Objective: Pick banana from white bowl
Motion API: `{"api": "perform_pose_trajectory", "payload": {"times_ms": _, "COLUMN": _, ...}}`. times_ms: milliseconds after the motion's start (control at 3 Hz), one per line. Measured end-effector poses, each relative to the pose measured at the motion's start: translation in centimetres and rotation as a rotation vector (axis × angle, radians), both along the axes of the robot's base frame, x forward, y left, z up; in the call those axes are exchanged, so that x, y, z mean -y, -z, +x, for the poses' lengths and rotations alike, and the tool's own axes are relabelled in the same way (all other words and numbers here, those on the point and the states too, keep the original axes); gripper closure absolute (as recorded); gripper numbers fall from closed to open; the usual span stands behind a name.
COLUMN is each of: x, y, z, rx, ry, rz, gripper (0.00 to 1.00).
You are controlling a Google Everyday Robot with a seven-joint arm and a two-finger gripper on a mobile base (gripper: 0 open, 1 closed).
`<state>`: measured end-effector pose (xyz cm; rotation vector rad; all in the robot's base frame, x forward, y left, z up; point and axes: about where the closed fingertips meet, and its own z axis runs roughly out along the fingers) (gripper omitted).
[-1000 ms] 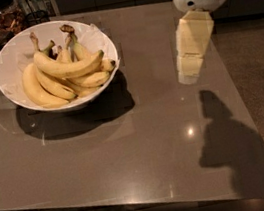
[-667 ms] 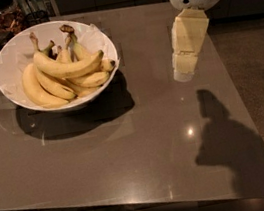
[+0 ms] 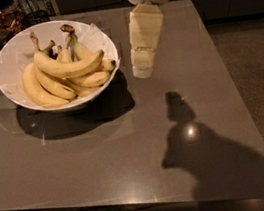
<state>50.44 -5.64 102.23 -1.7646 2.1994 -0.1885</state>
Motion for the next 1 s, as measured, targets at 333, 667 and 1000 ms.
{"api": "perform_pose_trajectory", "payload": {"times_ms": 333, "x": -4.4, "y": -0.2, "z": 1.7, "rx": 0.002, "ry": -0.059, "rz": -0.019, "gripper": 0.00}}
{"api": "perform_pose_trajectory", "payload": {"times_ms": 667, "x": -7.4, "y": -0.2, "z": 2.6, "rx": 0.005, "ry": -0.146, "rz": -0.024, "gripper": 0.00}}
{"api": "perform_pose_trajectory", "payload": {"times_ms": 1000, "x": -8.1, "y": -0.8, "z": 3.2, "rx": 0.039, "ry": -0.151, "rz": 0.001, "gripper": 0.00}}
